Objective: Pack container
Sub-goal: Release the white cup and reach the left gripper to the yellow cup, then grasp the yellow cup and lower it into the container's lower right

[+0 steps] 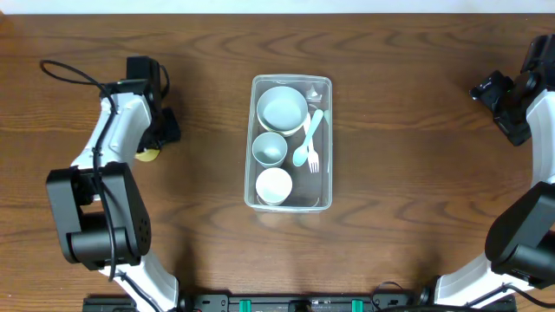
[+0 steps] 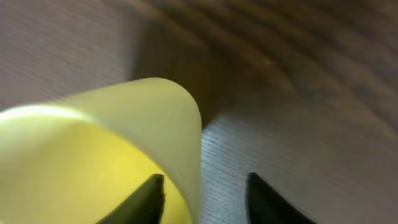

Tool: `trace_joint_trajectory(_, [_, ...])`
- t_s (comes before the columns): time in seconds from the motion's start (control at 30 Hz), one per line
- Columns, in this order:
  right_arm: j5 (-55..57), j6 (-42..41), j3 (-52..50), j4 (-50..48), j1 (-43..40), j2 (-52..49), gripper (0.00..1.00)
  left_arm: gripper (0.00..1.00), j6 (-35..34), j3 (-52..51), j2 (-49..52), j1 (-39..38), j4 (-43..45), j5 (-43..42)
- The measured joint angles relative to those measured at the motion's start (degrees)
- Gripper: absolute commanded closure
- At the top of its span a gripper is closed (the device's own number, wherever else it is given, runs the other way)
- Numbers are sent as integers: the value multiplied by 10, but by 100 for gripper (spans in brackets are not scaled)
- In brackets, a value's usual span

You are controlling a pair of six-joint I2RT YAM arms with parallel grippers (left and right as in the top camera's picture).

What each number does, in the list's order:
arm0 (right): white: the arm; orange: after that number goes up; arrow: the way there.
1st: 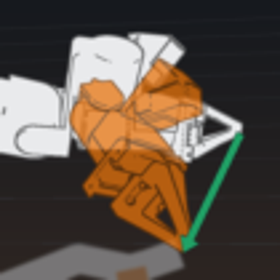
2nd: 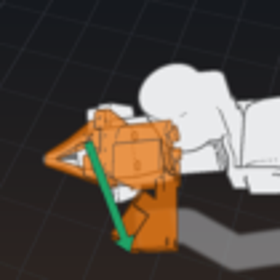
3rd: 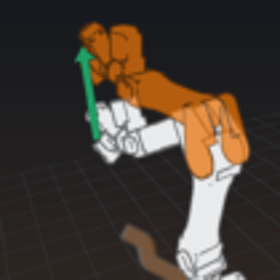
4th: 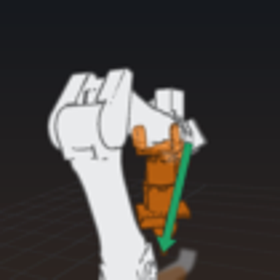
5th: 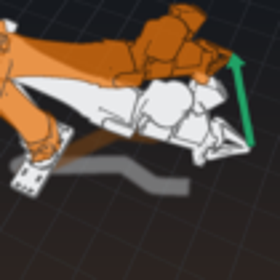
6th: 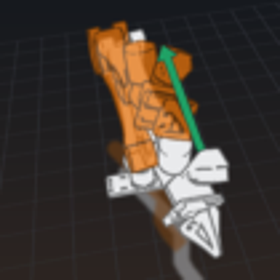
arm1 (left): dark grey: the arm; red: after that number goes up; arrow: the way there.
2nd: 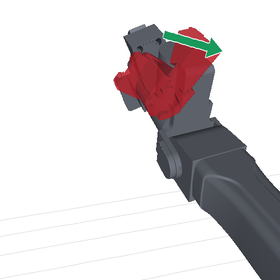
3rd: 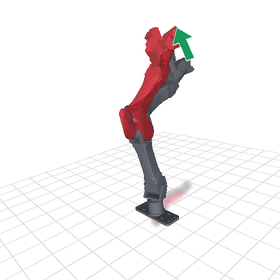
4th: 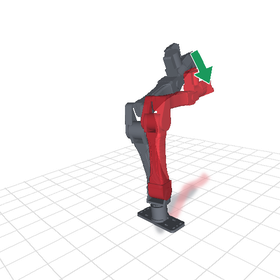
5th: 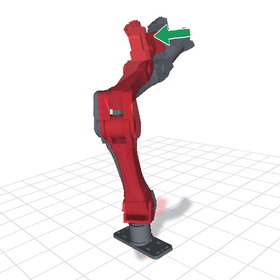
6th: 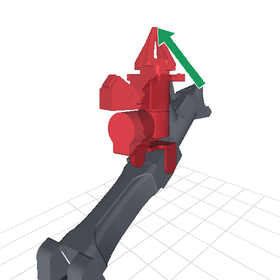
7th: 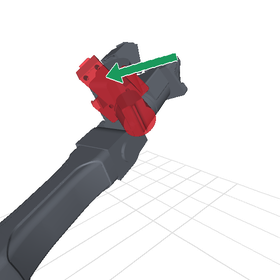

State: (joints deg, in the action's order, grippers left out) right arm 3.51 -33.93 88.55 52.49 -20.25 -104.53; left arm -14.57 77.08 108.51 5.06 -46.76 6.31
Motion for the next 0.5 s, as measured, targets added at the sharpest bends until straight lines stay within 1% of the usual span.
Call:
trace_joint_trajectory(0.07, [0,0,0,0,0,0,1,92,-5,-3,3,0,2,0])
trace_joint_trajectory(0.1, [0,0,0,0,0,0,1,94,-7,-3,4,0,2,0])
trace_joint_trajectory(0.27, [0,0,0,0,0,0,1,94,-5,-3,4,0,-2,1])
trace_joint_trajectory(0.4, [0,0,0,0,0,0,1,94,-5,0,4,0,-44,-5])
trace_joint_trajectory(0.5, [0,0,0,0,0,0,1,94,-5,14,-1,0,-71,-35])
